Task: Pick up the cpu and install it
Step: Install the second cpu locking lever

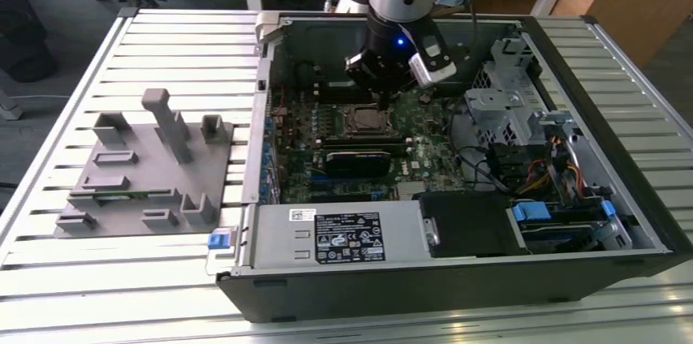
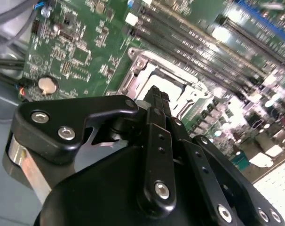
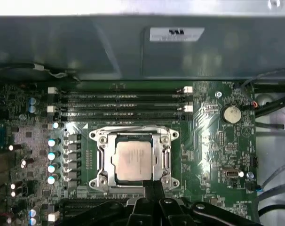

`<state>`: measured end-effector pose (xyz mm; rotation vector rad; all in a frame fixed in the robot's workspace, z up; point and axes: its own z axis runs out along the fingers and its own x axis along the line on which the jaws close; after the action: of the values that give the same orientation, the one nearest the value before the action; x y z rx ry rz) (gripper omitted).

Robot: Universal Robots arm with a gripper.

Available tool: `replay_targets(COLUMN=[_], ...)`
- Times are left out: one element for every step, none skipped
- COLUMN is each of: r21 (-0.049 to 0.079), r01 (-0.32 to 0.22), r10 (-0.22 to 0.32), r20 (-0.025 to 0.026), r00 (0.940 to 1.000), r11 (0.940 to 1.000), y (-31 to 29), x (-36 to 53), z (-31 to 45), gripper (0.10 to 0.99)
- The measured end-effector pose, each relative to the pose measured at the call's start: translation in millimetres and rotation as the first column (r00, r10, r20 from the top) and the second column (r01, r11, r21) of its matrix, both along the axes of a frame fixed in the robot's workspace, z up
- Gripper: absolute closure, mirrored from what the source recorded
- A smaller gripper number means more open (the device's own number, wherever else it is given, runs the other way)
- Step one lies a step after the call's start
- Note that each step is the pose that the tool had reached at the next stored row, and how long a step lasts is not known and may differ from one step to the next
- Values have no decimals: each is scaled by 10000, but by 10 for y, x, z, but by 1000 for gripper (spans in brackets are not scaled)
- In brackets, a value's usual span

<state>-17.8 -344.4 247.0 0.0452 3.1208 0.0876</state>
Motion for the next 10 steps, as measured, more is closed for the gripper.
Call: replay_targets(r21=[1,2,1,1,2,1,1,1,1,3], r01=[0,0,0,0,0,-1,-1,-1,0,0], r10=[0,0,0,0,0,1,1,1,0,0], r20=[-1,-2,-3,-4,-4,-6,-7,-7,-6,-6], r00=[10000,10000,10000,10000,10000,10000,10000,10000,10000,10000], r11=[10000,10000,10000,10000,10000,10000,10000,10000,10000,10000], y=[-26,-59,-88,-121,-150,-171,-184,-194,-199,-203], x=[0,0,0,0,0,0,0,0,-1,-3], z=[0,-1,-1,-2,-5,-8,-13,-21,-29,-36], gripper=[980,980,980,980,980,980,980,980,980,980])
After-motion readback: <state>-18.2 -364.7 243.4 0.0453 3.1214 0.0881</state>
